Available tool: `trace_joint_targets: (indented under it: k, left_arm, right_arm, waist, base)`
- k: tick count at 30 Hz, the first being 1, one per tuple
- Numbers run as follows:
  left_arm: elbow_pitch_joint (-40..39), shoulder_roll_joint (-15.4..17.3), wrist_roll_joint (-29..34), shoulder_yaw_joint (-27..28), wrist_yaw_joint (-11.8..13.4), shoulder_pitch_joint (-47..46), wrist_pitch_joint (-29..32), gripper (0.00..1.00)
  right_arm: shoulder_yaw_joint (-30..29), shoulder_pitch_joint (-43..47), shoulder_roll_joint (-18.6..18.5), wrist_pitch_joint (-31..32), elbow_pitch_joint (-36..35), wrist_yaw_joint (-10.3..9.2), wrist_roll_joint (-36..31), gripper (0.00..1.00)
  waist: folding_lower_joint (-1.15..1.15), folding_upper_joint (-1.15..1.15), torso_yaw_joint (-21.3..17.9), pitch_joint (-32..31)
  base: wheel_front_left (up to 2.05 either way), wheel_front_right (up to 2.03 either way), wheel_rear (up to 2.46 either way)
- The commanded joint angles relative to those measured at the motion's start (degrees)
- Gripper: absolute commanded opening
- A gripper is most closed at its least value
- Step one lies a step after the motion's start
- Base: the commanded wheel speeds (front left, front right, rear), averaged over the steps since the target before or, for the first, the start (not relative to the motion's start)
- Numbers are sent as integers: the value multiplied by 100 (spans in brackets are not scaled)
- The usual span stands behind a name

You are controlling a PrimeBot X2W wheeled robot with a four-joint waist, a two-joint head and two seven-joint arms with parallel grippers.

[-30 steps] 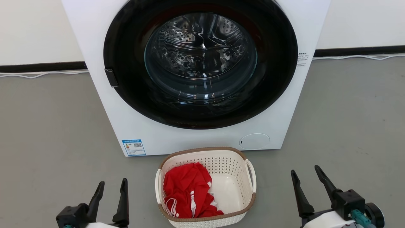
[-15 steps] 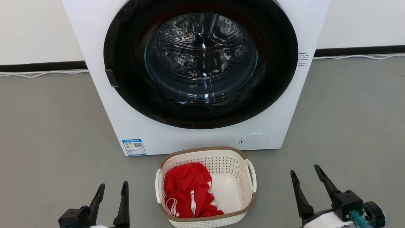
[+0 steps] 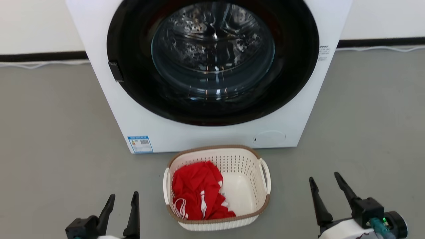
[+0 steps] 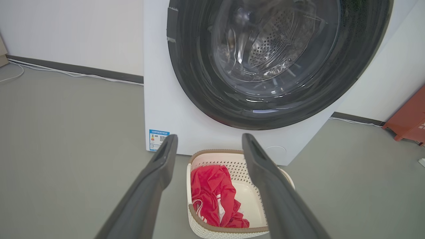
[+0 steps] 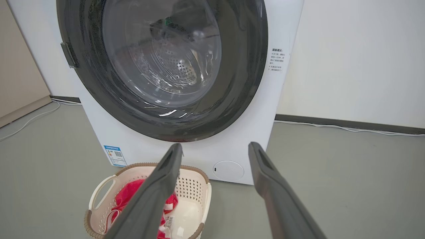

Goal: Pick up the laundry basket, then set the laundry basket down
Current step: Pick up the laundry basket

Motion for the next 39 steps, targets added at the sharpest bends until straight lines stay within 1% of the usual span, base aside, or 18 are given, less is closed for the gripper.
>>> trace_joint_targets:
  k: [1,7,13,19,25,32,37,39]
  left_arm:
    - [-89,54,-43,128,-34,-344,-62,100]
    - [199,54,-52,33,-34,-808,-62,100]
    - [785,54,-56,-191,-25,-1558,-62,100]
    - [1619,54,-174,-554,39,-2464,-62,100]
    - [2652,54,-234,-883,221,-3346,-62,100]
    - [3513,54,-451,-1164,373,-4185,-62,100]
    - [4025,54,-727,-1379,389,-4736,-62,100]
    - [4111,54,-765,-1430,400,-4836,-62,100]
  right_arm:
    - [92,-309,-18,-79,-66,35,33,100]
    - [-92,-760,-4,-79,250,35,-4,100]
    - [-152,-1405,-3,-79,774,35,-39,100]
    - [-320,-2216,-2,9,1767,35,-157,100]
    - [-493,-2990,-2,192,2515,35,-321,100]
    - [-734,-3661,-2,330,3067,35,-588,100]
    - [-891,-4081,-2,411,3349,35,-807,100]
    - [-899,-4156,-2,401,3406,35,-820,100]
  waist:
    - [0,0,15,100]
    - [0,0,77,605]
    - [0,0,160,1229]
    - [0,0,249,1869]
    - [0,0,311,2474]
    - [0,0,378,3128]
    - [0,0,444,3525]
    - [0,0,461,3590]
  base:
    - [0,0,0]
    - [0,0,0]
    - [0,0,0]
    - [0,0,0]
    - [0,0,0]
    - [0,0,0]
    - [0,0,0]
    - [0,0,0]
